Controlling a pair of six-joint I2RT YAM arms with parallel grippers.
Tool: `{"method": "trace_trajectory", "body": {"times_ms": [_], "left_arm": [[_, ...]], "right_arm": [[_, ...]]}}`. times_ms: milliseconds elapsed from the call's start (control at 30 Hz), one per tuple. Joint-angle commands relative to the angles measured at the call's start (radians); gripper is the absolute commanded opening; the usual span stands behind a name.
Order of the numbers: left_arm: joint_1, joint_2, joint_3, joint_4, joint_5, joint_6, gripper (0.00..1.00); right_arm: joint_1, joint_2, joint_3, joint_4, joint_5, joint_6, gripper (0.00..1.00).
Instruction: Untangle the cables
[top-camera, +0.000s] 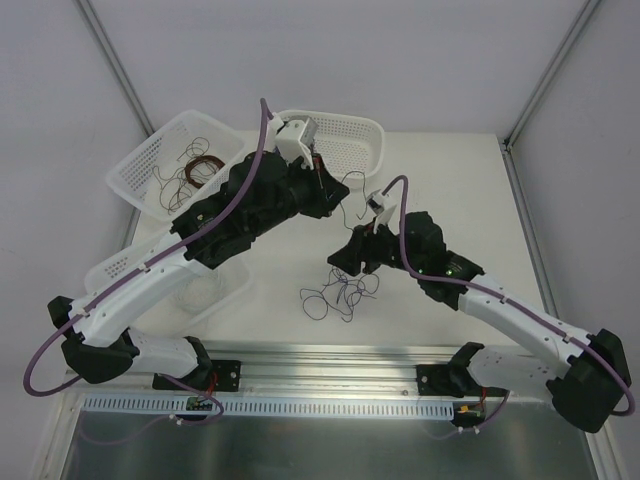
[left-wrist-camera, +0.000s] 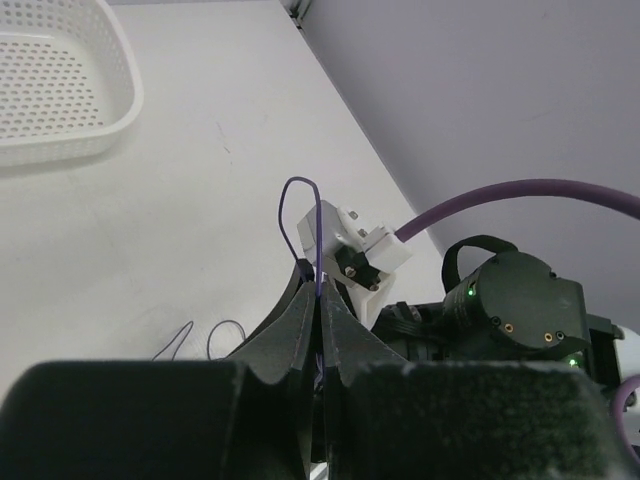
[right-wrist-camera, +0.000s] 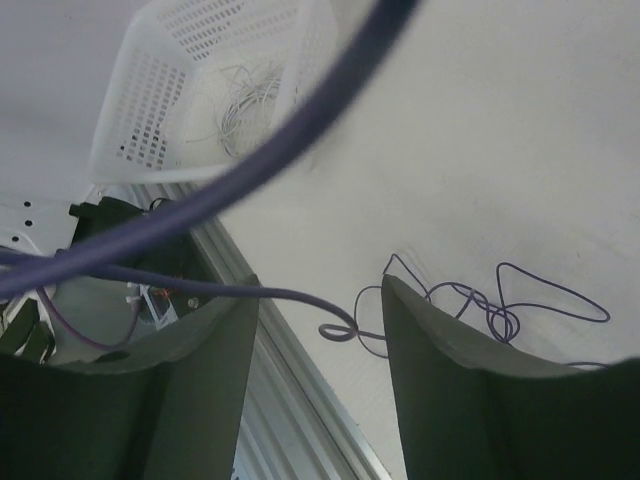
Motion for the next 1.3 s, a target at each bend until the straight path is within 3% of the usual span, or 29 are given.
{"method": "trace_trajectory", "body": {"times_ms": [0, 133, 167, 267, 367, 400, 500, 533, 733, 900, 1033, 1267], "left_arm": [[0.002, -0.008, 0.03, 0.046, -0.041, -0.039, 0.0], [0.015, -0.017, -0.003, 0.052, -0.04, -0.07, 0.0], [0.028, -0.027, -0.014, 0.058, -0.038, -0.085, 0.0], [0.046, -0.04, -0.055, 0.069, -0.036, -0.09, 0.0], [0.081, -0.063, -0.114, 0.066, -0.024, -0.087, 0.1], [0.101, -0.07, -0.15, 0.069, -0.018, -0.085, 0.22], [0.115, -0.106, -0.227, 0.09, 0.005, -0.056, 0.39], [0.115, -0.116, -0.247, 0.098, 0.011, -0.043, 0.5], [0.115, -0.265, -0.479, 0.254, 0.097, 0.059, 0.83], [0.115, -0.371, -0.71, 0.371, 0.132, 0.103, 0.89], [0.114, -0.417, -0.864, 0.567, 0.219, 0.142, 0.89], [0.049, -0.272, -0.936, 0.756, 0.283, 0.252, 0.86]], "right_arm": [[0.014, 0.02, 0.009, 0.123, -0.021, 0.013, 0.54], [0.015, 0.046, 0.002, 0.128, -0.034, 0.005, 0.29], [0.015, 0.048, 0.002, 0.123, -0.038, 0.001, 0.15], [0.015, 0.035, 0.012, 0.099, -0.044, -0.008, 0.01], [0.014, -0.003, 0.035, 0.01, -0.024, -0.024, 0.01], [0.014, -0.015, 0.043, -0.013, -0.013, -0.028, 0.01], [0.012, -0.047, 0.084, -0.105, 0.028, -0.021, 0.01], [0.014, -0.054, 0.098, -0.124, 0.044, -0.015, 0.01], [0.014, -0.072, 0.236, -0.297, 0.139, 0.041, 0.01], [0.014, -0.066, 0.366, -0.391, 0.179, 0.074, 0.01], [0.014, -0.054, 0.413, -0.44, 0.17, 0.097, 0.01], [0.014, -0.052, 0.414, -0.438, 0.136, 0.139, 0.01]]}}
